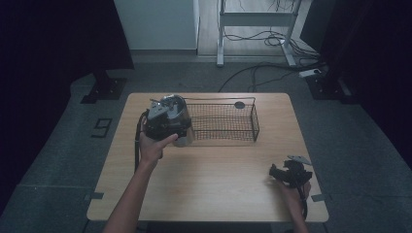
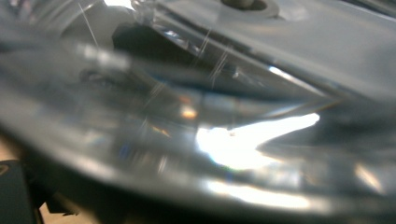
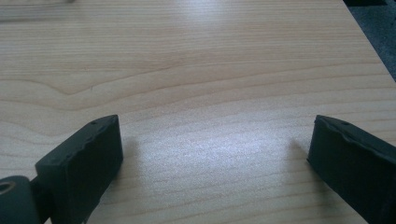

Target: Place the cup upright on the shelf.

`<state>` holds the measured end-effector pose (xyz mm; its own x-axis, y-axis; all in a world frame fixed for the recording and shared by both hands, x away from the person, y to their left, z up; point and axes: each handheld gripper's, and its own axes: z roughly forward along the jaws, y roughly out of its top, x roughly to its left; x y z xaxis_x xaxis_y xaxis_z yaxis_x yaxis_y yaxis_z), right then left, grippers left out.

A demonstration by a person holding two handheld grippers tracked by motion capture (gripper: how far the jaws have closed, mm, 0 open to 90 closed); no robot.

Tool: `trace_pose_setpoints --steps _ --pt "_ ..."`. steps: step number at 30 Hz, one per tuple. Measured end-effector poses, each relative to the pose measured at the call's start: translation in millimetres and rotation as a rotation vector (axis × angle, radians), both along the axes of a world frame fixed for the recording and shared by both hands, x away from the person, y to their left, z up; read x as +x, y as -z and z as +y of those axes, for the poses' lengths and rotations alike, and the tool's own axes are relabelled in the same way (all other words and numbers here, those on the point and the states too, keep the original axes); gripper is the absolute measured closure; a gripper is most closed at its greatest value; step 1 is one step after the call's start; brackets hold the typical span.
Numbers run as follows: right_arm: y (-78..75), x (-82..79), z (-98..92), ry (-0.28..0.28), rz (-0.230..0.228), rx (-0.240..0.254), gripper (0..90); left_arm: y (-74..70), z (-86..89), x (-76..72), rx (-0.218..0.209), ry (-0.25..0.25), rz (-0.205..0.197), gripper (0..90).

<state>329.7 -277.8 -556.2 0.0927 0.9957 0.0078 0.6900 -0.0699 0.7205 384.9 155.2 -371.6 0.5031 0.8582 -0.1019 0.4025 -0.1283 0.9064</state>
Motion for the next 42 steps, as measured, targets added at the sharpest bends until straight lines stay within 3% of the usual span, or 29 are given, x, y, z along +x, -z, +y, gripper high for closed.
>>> trace_pose_setpoints --steps 15,31,42 --pt "0.0 -0.8 0.1 0.001 -0.012 0.004 6.3 0.6 -14.9 25.3 0.002 -0.051 -0.003 3.9" --pt "-0.1 -1.5 -1.2 0.022 -0.006 0.002 4.9 11.1 -41.9 57.9 0.033 -0.035 0.007 3.9" --pt "-0.1 -1.6 -1.3 0.022 -0.005 0.003 4.9 13.8 -53.0 78.5 0.045 -0.051 -0.024 3.9"
